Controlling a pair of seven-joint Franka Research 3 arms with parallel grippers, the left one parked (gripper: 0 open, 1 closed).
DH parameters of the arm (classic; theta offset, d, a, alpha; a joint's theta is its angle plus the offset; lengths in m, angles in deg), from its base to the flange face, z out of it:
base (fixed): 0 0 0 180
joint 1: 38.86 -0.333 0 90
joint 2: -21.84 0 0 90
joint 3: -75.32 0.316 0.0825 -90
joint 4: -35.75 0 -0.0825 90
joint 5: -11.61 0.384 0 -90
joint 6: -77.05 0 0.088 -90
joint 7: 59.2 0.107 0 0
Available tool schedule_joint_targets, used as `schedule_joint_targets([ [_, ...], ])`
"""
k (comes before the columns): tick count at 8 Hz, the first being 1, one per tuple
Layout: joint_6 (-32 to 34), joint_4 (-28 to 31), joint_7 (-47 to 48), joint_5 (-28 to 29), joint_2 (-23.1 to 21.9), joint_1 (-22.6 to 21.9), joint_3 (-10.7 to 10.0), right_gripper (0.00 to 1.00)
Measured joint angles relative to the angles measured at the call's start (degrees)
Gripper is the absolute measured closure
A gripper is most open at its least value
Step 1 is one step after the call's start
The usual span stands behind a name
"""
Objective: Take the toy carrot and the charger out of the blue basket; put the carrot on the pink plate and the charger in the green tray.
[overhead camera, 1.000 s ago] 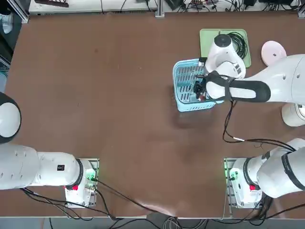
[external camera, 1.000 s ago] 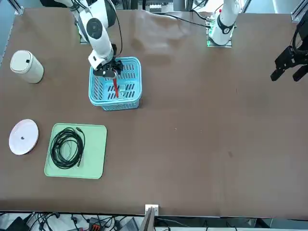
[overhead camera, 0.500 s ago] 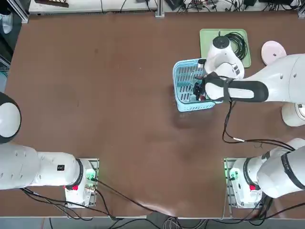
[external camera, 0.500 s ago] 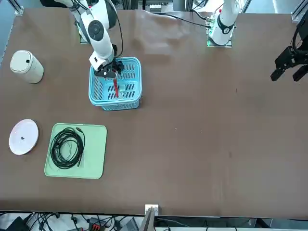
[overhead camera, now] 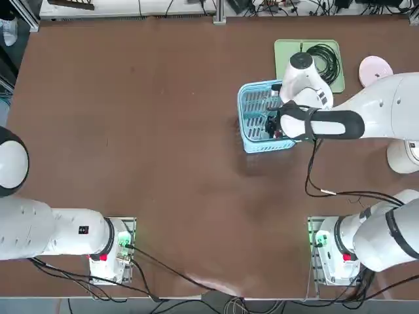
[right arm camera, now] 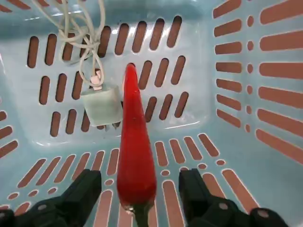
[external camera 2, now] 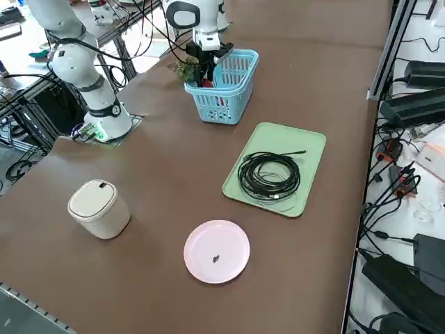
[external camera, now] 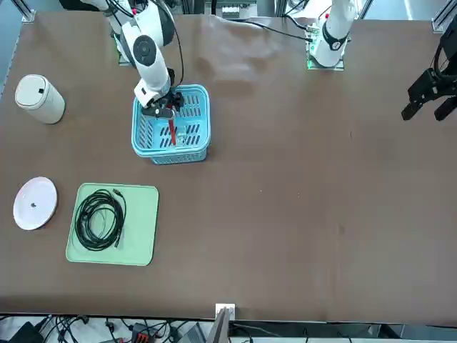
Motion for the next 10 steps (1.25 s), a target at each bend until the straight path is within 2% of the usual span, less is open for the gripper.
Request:
schedule_joint_targets([
  [3,-0.03,0.00,0.00,0.00,0.06,-0.17,0.00,0.03],
  [5,-0.03,0.00,0.02,-0.03,0.08,-0.32,-0.01,0.15],
  [6,-0.07,0.00,0.02,-0.03,0.08,-0.32,-0.01,0.39],
  [8,-0.11,0.00,0.04,-0.02,0.07,-0.35,-0.01,0.57],
  [10,-0.11,-0.03,0.04,-0.02,0.07,-0.38,-0.01,0.59],
])
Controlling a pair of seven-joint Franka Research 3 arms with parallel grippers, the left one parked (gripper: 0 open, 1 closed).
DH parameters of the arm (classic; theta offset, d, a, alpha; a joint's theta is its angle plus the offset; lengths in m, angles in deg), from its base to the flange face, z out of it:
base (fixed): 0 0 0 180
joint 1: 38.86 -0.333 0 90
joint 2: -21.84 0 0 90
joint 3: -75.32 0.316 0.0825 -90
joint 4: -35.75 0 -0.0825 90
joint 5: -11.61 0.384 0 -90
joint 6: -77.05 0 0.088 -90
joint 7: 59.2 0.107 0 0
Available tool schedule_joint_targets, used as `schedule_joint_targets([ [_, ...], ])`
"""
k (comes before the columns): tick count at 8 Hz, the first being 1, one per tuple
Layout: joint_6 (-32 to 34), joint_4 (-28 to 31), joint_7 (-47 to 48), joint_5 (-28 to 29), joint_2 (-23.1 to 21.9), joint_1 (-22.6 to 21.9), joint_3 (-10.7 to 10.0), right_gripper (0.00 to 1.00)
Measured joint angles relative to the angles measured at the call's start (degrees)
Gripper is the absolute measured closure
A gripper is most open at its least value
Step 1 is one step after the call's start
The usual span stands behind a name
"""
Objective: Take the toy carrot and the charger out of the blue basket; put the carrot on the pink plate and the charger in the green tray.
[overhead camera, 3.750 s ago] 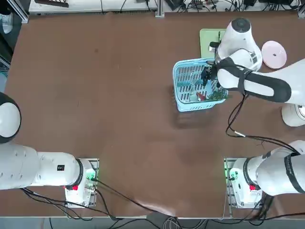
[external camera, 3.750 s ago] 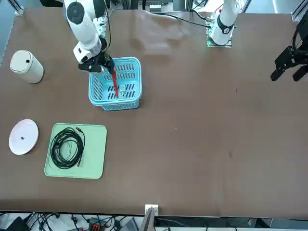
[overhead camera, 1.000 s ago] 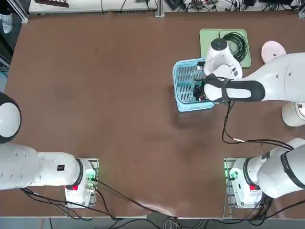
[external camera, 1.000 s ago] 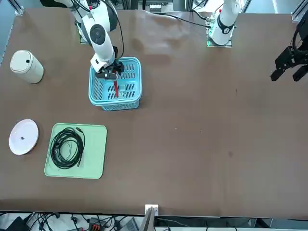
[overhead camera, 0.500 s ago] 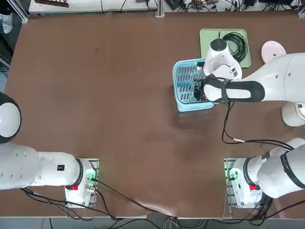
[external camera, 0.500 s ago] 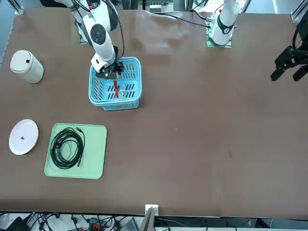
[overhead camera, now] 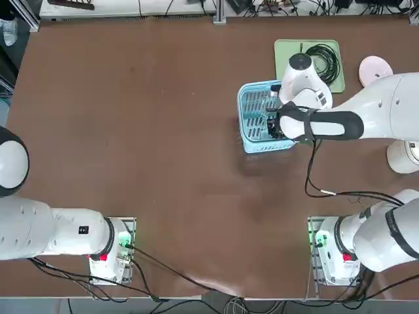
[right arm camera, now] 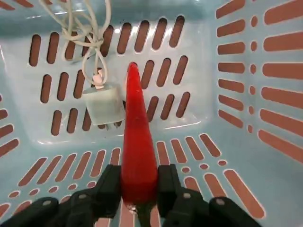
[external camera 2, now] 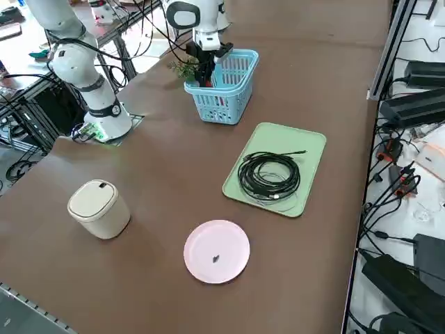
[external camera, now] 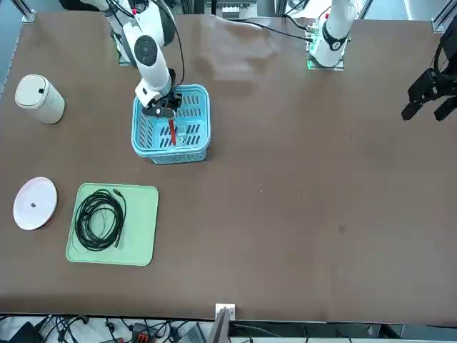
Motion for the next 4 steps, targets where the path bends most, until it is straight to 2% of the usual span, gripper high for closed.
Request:
schedule_joint_targets([
  [4,1.42,-2.12,0.02,0.00,-0.23,-0.01,-0.05,0.59],
])
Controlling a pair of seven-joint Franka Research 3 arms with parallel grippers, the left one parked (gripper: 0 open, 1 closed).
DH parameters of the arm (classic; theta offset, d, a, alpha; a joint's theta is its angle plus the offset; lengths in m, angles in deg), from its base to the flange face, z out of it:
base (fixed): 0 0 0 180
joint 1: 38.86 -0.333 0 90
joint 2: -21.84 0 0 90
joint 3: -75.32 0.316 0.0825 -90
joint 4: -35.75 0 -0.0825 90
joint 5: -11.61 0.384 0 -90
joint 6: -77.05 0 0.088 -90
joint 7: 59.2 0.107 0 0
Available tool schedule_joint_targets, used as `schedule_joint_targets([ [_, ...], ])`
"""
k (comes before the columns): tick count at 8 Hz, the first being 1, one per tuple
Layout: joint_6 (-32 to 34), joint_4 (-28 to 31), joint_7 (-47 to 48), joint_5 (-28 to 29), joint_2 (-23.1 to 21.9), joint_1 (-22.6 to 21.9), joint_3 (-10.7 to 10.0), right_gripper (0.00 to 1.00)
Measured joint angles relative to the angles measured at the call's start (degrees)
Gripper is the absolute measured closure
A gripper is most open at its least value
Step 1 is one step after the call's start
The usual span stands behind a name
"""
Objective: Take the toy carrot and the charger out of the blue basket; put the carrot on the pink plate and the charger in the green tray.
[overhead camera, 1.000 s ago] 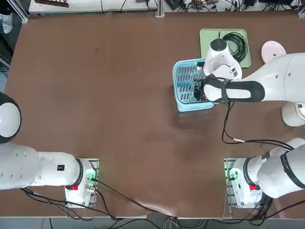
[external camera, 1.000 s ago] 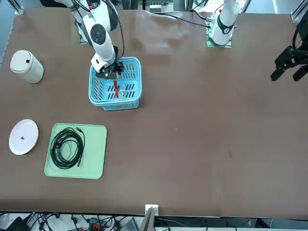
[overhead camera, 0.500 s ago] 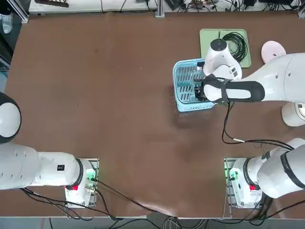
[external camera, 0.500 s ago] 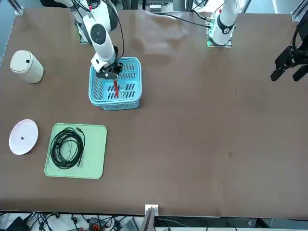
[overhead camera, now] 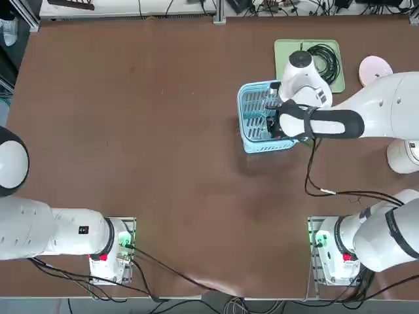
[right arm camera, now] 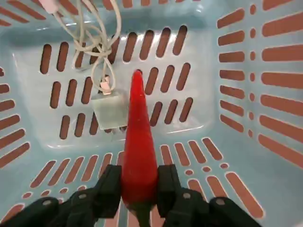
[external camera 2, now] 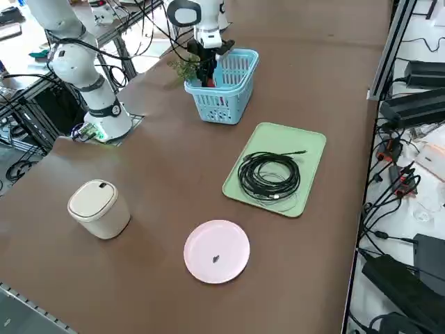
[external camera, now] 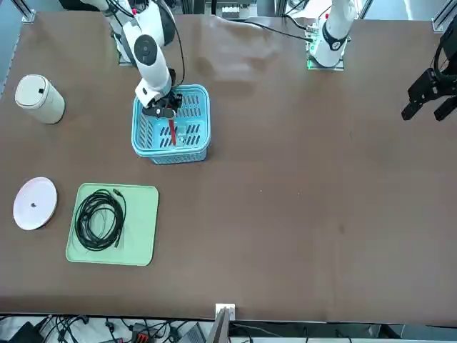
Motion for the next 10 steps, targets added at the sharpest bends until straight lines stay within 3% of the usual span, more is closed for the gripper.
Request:
schedule_joint_targets([
  [3,11.14,-7.03,0.11,0.00,-1.86,0.00,-0.21,0.59],
  [8,20.99,-9.97,0.11,0.00,-7.45,0.08,-1.79,0.59],
  [10,28.03,-15.51,0.11,0.00,-8.73,0.22,-2.39,0.59],
])
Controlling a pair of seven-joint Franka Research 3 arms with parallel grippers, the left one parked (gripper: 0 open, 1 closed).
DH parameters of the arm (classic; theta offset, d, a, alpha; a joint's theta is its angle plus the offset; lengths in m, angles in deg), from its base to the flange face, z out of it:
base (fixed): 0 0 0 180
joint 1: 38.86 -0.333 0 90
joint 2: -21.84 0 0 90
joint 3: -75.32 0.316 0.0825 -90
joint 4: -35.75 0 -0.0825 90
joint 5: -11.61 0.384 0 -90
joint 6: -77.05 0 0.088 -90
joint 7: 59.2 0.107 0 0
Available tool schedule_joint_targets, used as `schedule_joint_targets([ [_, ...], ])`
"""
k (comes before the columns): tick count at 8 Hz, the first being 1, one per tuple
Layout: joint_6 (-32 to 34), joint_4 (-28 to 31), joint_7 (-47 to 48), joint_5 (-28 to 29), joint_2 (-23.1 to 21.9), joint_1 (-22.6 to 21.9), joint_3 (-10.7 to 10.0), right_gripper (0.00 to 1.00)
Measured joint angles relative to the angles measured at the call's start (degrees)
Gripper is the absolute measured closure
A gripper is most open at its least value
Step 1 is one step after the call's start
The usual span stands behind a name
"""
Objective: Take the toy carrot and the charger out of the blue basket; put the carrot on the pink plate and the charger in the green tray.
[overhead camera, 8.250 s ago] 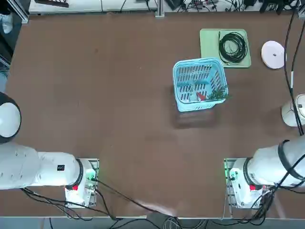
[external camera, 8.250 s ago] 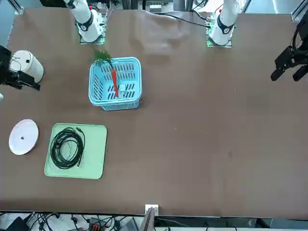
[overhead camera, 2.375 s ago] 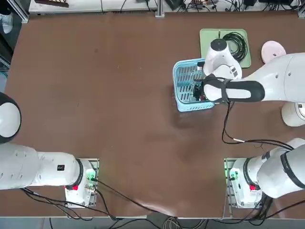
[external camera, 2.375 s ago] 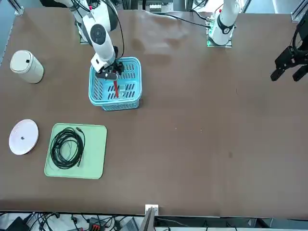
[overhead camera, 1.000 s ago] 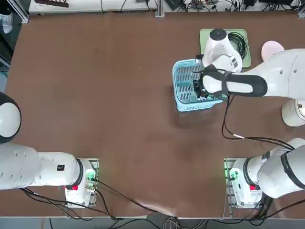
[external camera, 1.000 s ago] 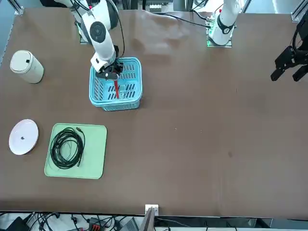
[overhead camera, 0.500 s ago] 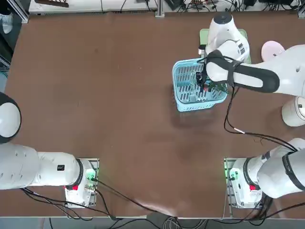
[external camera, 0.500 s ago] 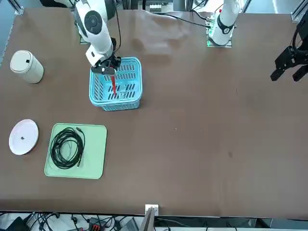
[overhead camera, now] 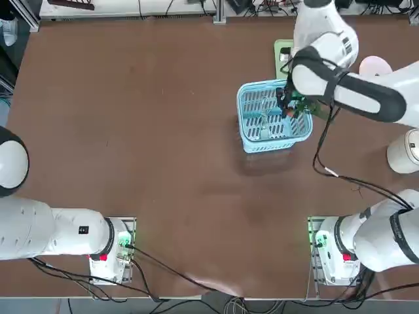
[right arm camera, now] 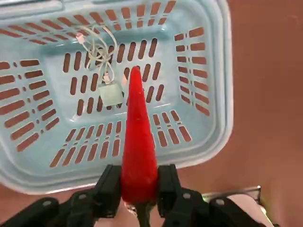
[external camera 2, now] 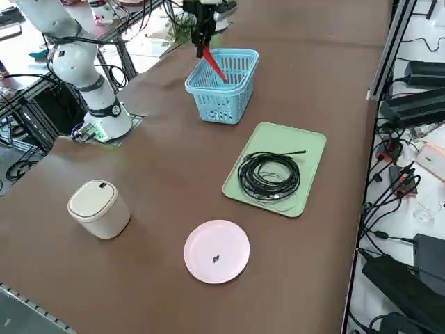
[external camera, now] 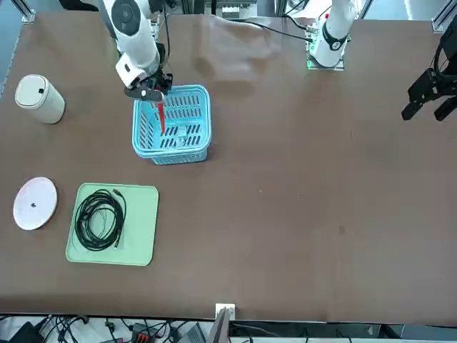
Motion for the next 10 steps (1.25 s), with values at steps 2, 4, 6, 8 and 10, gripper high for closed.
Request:
schedule_joint_targets([
  [2,6.38,-6.41,-0.57,-0.01,-0.32,1.21,-0.66,0.59],
  [4,10.77,-10.30,-5.11,-0.07,-0.30,2.61,-4.04,0.59],
  [6,13.99,-13.71,-12.44,-0.29,-0.26,3.17,-11.26,0.59],
  [8,14.41,-15.84,-21.96,-1.91,0.03,3.86,-20.59,0.59],
  [10,11.94,-16.39,-29.86,-5.85,1.48,5.30,-27.66,0.59],
])
